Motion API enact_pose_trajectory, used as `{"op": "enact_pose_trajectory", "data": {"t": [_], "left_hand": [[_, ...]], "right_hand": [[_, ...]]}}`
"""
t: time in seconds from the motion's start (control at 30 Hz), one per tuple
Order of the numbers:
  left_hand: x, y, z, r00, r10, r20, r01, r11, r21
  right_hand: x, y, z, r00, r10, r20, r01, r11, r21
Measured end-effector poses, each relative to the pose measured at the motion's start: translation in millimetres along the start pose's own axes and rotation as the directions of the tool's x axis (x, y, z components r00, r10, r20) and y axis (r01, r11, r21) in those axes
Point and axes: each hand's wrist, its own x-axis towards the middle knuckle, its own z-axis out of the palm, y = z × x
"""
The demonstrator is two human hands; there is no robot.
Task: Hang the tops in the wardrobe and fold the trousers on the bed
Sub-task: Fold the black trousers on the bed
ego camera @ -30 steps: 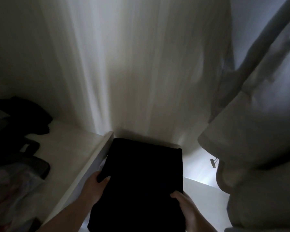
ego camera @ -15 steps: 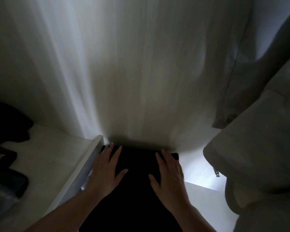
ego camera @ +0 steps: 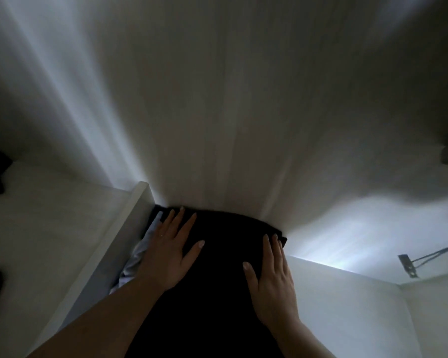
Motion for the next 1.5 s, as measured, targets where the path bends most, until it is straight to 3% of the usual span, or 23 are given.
{"op": "enact_pose_trajectory", "data": {"t": [0.1, 0.2, 0.27, 0.4, 0.53, 0.67, 0.8, 0.9, 1.03, 1.13, 1.2, 1.27, 1.4, 1.5], "left_hand": [[2, 4, -3, 1.000, -0.006, 0.017, 0.006, 1.000, 0.011], [4, 19, -24, 0.994, -0.050, 0.094, 0.036, 0.989, 0.140], [-12, 34, -42, 0.995, -0.082, 0.065, 0.071, 0.986, 0.152], [-87, 53, -49, 0.986, -0.118, -0.118, 0.112, 0.992, -0.060], [-134, 47, -28, 0.991, -0.094, -0.096, 0.093, 0.996, -0.007], [-128, 41, -2, 0.993, -0.079, -0.089, 0.078, 0.997, -0.012], [-121, 35, 16, 0.992, -0.067, -0.106, 0.069, 0.997, 0.014], [-120, 31, 15, 0.994, -0.080, -0.071, 0.082, 0.996, 0.022], [-118, 36, -5, 0.988, -0.128, 0.082, 0.122, 0.990, 0.073], [-124, 46, -32, 0.982, -0.175, 0.073, 0.184, 0.973, -0.138], [-143, 59, -57, 0.945, -0.321, 0.059, 0.318, 0.863, -0.392], [-167, 72, -78, 0.901, -0.434, 0.021, 0.379, 0.761, -0.527], [-224, 103, -123, 0.879, -0.469, -0.088, 0.270, 0.642, -0.717], [-274, 122, -156, 0.867, -0.463, -0.187, 0.163, 0.617, -0.770]], "right_hand": [[3, 1, -3, 0.999, 0.015, 0.049, -0.012, 0.998, -0.066], [7, -13, -22, 0.992, 0.083, 0.095, -0.065, 0.982, -0.175], [-9, -21, -34, 0.992, 0.079, 0.096, -0.061, 0.981, -0.184], [-87, -27, -34, 0.993, -0.116, 0.015, 0.117, 0.986, -0.118], [-112, -23, -17, 0.988, -0.140, -0.071, 0.137, 0.989, -0.053], [-99, -9, 2, 0.987, -0.143, -0.079, 0.148, 0.987, 0.064], [-87, 4, 13, 0.983, -0.168, -0.073, 0.174, 0.982, 0.074], [-86, 3, 12, 0.987, -0.157, -0.031, 0.158, 0.987, 0.025], [-87, -9, -2, 0.993, -0.079, 0.089, 0.089, 0.989, -0.119], [-101, -26, -33, 0.996, -0.023, -0.088, 0.033, 0.992, 0.123], [-120, -43, -55, 0.981, -0.001, -0.194, 0.053, 0.964, 0.262], [-142, -63, -72, 0.972, -0.045, -0.230, 0.111, 0.952, 0.284], [-184, -100, -106, 0.960, -0.152, -0.236, 0.240, 0.881, 0.408], [-219, -128, -139, 0.951, -0.197, -0.238, 0.294, 0.808, 0.510]]}}
